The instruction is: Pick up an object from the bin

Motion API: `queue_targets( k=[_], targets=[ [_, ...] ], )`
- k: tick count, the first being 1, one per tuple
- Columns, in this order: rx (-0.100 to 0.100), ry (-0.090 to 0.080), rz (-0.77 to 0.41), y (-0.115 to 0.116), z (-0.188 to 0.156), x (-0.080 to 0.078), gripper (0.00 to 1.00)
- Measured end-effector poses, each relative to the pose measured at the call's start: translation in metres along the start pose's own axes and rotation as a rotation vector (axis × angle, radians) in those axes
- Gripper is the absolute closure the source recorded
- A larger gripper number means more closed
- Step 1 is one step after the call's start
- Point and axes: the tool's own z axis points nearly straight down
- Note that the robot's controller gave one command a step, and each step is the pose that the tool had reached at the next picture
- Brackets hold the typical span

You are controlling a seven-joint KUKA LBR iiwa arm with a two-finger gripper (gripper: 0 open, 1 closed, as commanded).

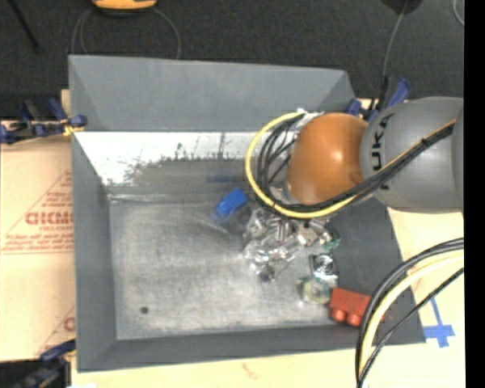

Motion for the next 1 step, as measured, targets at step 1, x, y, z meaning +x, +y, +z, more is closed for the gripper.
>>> queue_targets(
  k=[1],
  targets=[
    [0.005,-0.003,0.014,-0.0204,-0.1365,0.0082,1.00]
  ],
)
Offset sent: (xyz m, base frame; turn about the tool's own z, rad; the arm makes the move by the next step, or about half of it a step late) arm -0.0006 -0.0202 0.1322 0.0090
